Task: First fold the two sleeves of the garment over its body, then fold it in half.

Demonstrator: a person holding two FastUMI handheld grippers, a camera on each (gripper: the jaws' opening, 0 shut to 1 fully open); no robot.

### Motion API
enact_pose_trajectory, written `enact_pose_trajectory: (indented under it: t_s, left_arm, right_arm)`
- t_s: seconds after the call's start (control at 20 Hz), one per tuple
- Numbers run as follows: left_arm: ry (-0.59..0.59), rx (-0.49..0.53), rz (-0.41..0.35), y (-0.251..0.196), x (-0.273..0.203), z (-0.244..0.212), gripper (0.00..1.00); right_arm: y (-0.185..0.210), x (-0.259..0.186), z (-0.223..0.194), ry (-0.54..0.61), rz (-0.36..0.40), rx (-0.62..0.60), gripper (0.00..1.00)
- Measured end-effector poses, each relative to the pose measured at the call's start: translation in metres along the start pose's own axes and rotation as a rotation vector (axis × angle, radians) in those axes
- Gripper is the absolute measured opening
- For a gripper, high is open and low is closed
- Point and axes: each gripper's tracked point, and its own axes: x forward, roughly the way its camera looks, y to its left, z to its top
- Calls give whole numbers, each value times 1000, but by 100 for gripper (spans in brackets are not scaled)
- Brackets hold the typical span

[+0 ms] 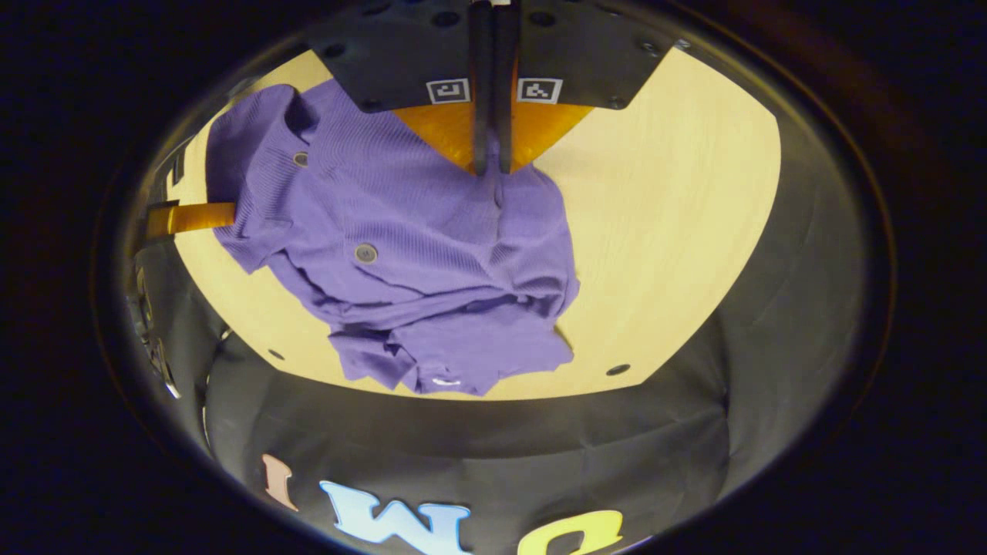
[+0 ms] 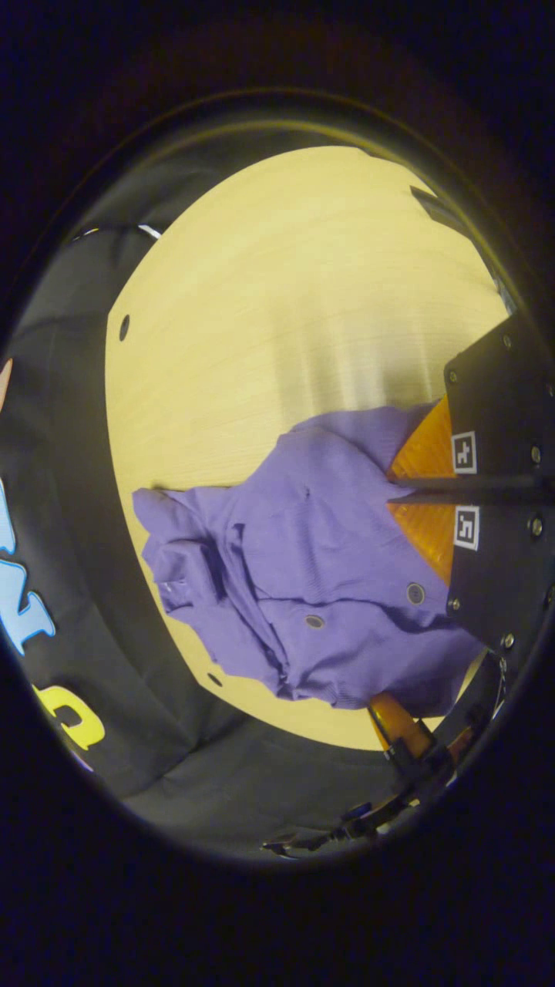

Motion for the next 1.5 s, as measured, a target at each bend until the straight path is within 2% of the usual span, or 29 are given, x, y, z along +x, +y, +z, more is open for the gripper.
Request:
enact_pose_trajectory:
  t_s: [0.3,0.45,0.55,0.85,0.9,0.95,1.1,1.35,1.5]
  left_arm:
    - [-82,-27,7,13,27,77,8]
    - [-113,-40,7,15,46,113,7]
    - [-142,-47,2,16,66,146,8]
    - [-194,-55,8,27,118,211,7]
    - [-215,-50,12,30,124,224,7]
    - [-244,-50,3,31,136,247,7]
    - [-279,-35,-10,29,166,272,6]
    - [-263,8,-42,16,210,277,6]
    - [-252,6,-49,13,235,272,6]
  right_arm:
    - [26,11,98,-124,58,-9,1]
    - [32,18,130,-158,72,-22,1]
    - [38,33,167,-194,82,-22,1]
    - [42,76,240,-253,91,27,1]
    - [42,85,254,-266,95,41,4]
    - [43,96,265,-272,99,51,1]
    - [50,120,283,-282,103,51,0]
    - [54,165,310,-306,92,70,0]
    - [46,197,307,-286,77,92,0]
